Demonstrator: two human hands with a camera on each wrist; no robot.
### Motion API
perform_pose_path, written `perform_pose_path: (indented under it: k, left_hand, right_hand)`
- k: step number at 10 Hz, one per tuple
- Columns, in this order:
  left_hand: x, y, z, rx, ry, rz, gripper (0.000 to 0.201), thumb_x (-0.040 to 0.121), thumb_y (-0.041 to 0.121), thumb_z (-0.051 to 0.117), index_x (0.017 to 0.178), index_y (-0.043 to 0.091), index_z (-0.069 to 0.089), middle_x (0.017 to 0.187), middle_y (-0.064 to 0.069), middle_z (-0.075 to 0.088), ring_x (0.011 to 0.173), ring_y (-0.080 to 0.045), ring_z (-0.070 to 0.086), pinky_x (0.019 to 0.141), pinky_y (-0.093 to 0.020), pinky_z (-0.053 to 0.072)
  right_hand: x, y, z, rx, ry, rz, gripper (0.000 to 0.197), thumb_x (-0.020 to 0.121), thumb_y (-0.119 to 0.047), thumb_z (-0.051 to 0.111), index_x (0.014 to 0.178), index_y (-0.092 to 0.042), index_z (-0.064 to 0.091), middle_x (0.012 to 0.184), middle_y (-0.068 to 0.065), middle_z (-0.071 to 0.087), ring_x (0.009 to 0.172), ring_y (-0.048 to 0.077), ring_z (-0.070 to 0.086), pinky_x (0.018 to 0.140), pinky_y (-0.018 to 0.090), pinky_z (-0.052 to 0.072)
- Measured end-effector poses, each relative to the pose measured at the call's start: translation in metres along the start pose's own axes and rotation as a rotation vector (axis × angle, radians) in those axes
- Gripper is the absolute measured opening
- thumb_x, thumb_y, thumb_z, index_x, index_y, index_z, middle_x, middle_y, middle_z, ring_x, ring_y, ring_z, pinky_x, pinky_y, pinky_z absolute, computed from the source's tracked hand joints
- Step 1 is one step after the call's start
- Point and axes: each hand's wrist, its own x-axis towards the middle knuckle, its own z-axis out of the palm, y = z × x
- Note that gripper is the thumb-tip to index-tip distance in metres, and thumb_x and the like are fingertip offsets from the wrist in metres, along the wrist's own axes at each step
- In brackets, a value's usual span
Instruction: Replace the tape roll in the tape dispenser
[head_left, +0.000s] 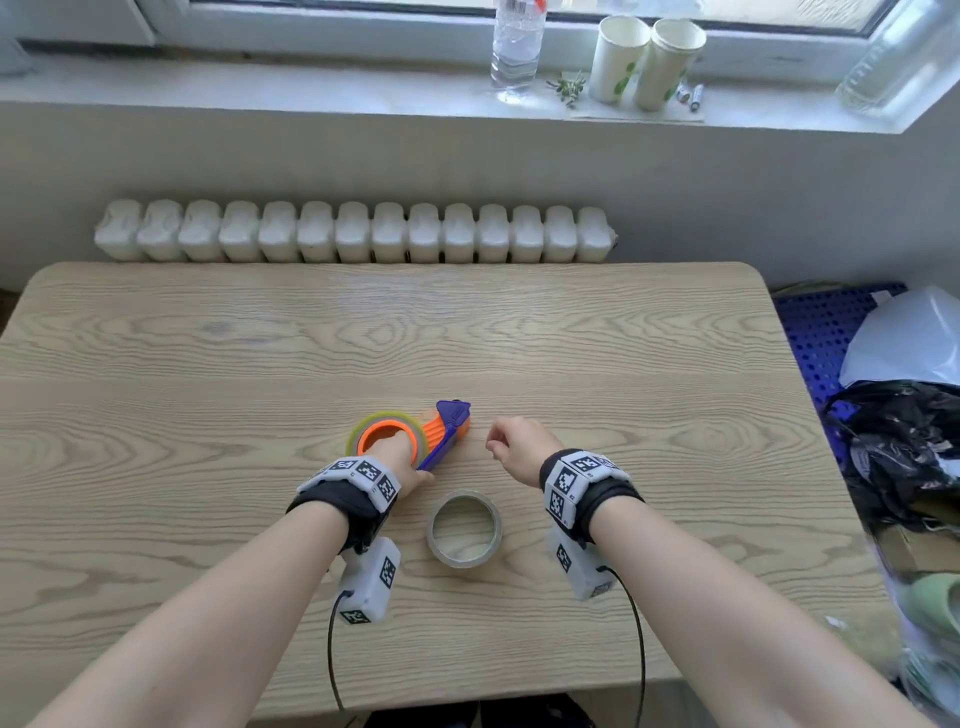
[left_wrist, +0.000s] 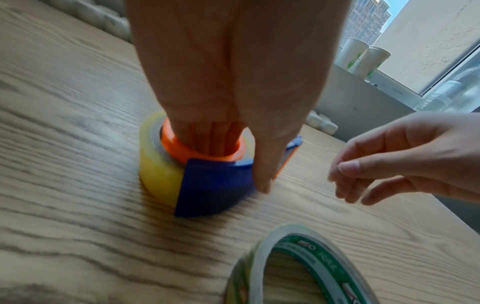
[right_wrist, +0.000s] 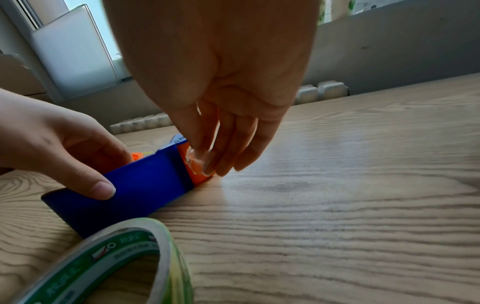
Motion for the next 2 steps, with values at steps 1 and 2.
perform_pose_path:
  k: [1, 2]
  left_hand:
    - [-0.004, 0.001, -0.014, -0.030, 0.051, -0.008, 0.028, 0.088, 0.033, 0.055, 0.072, 0.014, 0.043, 0.073, -0.007, 0.045, 0.082, -0.025, 0.047, 0.071, -0.028, 0.033]
    - [-0.013, 0.003, -0.031, -0.035, 0.130, 0.024, 0.022, 0.090, 0.026, 0.051, 0.088, 0.007, 0.061, 0.095, -0.021, 0.061, 0.094, -0.033, 0.058, 0.077, -0.033, 0.040]
  right_hand:
    - [-0.004, -0.005, -0.014, -0.005, 0.012, -0.009, 0.019, 0.090, -0.022, 0.048, 0.098, -0.014, 0.063, 0.106, 0.013, 0.068, 0.102, 0.031, 0.061, 0.091, 0.041, 0.049]
    - [-0.009, -0.011, -0.032, -0.018, 0.017, -0.002, 0.021, 0.091, -0.020, 0.049, 0.101, -0.009, 0.064, 0.108, 0.016, 0.068, 0.105, 0.032, 0.060, 0.092, 0.041, 0.049]
